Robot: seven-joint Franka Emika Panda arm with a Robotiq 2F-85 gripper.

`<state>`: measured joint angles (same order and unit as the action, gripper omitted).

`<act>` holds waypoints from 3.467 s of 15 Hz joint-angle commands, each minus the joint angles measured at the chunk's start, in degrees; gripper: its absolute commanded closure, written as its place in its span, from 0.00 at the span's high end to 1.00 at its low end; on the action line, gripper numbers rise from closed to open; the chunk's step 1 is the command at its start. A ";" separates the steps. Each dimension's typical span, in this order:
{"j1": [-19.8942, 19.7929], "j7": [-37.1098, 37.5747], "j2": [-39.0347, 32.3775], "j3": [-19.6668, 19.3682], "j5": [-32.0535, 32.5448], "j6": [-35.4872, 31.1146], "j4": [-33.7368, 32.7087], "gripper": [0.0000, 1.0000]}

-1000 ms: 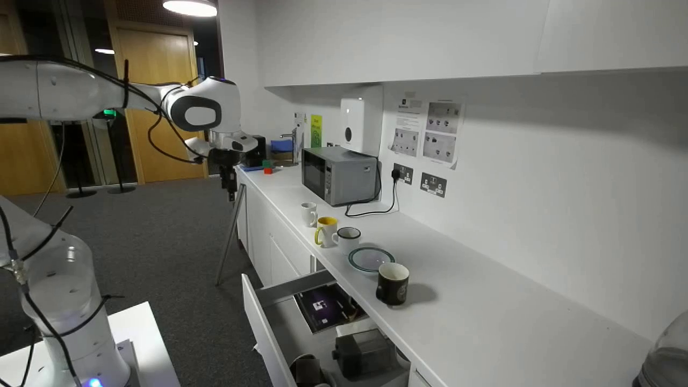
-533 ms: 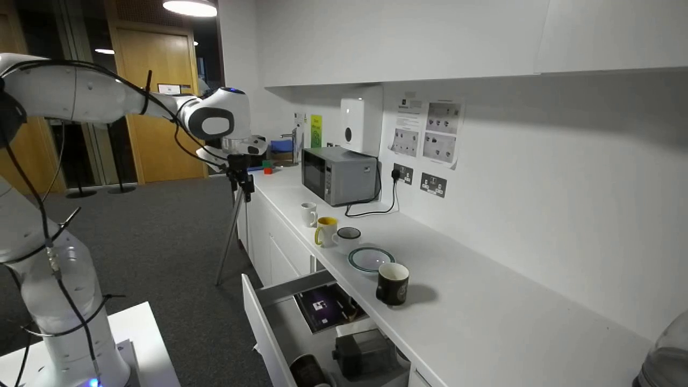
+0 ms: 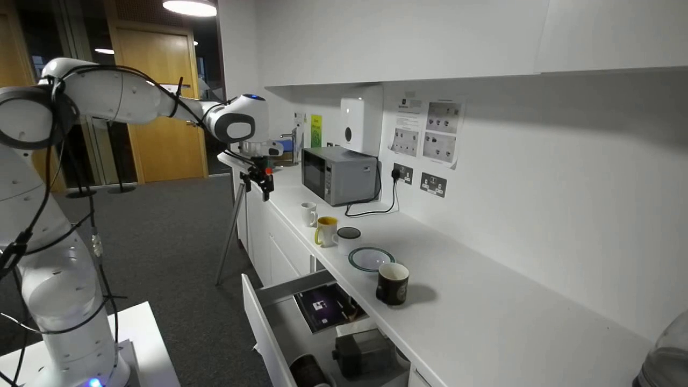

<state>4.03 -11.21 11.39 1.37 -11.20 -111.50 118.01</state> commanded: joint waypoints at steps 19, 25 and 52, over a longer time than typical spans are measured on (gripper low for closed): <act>-0.75 -3.11 -11.22 -0.19 -6.93 -3.11 -7.30 1.00; -1.21 -10.74 -17.96 1.07 -12.15 -15.84 -8.91 1.00; -9.11 -23.56 -25.13 3.91 -23.71 -30.90 -8.67 1.00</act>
<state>-3.56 -32.55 -14.67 4.65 -33.99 -140.51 108.12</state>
